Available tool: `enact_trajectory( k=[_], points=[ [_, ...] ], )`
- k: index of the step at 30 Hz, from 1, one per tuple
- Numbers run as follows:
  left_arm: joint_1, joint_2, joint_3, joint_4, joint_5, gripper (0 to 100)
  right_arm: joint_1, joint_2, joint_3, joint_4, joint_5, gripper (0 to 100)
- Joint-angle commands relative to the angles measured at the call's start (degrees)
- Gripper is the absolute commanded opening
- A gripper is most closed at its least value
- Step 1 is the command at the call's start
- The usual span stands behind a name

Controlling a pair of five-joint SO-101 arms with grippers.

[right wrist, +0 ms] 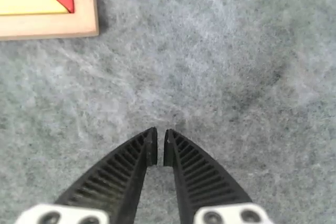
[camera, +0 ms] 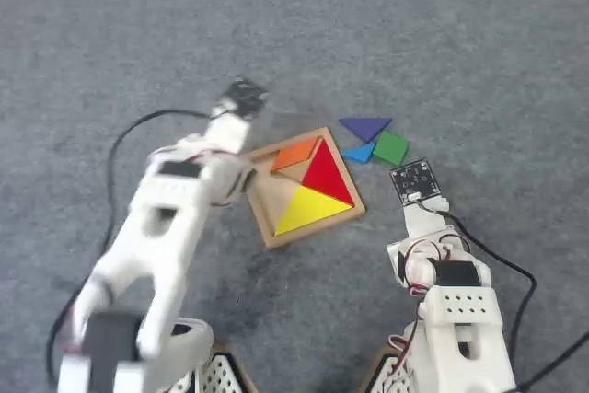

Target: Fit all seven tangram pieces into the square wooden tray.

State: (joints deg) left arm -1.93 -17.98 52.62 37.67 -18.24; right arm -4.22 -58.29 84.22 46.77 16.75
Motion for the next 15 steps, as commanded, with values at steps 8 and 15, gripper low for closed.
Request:
enact_trajectory(
  k=[8,15],
  points=[
    [-5.54,-28.04,24.22,-8.79,1.14,21,-0.31,-1.54,-1.05,-0.92,0.97,4.4],
    [-5.80,-38.15,39.43,-23.74,0.88,20,-0.04,3.38,-13.45,5.49,4.75,4.5]
  ],
)
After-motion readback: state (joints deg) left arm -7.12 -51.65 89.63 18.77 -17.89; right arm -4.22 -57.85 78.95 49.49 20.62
